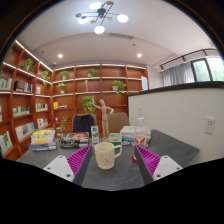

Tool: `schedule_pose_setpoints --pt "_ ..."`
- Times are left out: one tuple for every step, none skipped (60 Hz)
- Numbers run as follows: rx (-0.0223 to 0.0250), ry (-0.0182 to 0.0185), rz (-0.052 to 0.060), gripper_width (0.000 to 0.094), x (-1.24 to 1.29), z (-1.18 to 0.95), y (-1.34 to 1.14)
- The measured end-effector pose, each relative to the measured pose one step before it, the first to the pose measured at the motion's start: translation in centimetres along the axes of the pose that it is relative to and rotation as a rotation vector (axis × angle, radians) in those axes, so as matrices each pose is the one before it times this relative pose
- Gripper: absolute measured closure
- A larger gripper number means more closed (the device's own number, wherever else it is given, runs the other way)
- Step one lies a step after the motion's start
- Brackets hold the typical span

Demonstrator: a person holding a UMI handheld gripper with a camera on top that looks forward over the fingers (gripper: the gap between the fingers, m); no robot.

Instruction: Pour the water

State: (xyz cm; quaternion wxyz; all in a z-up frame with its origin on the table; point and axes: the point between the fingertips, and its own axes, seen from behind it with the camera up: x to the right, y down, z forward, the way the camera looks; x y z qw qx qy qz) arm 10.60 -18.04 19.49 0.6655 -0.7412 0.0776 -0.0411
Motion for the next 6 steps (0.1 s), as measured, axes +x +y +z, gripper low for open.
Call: schedule_pose_setpoints --pt "-0.00313 -0.00204 -0.0064 0.0051 -0.18 0.033 0.071" --pt "-0.00301 -0.00204 -0.0067 0.0051 -0.189 -0.1 0.036" --pt "-0.00113 -0.00294 -0.0069 0.0051 -0.163 -0.071 0.013" --pt "0.00074 -0.00332 -0.0063 0.0052 -0.157 -0.031 0.012" --pt "0.00171 -0.00301 -0.0052 0.0052 -0.157 -0.007 -0.019" --pt "0.00193 -0.00207 -0.0042 0.0051 -0.158 -0.009 -0.045"
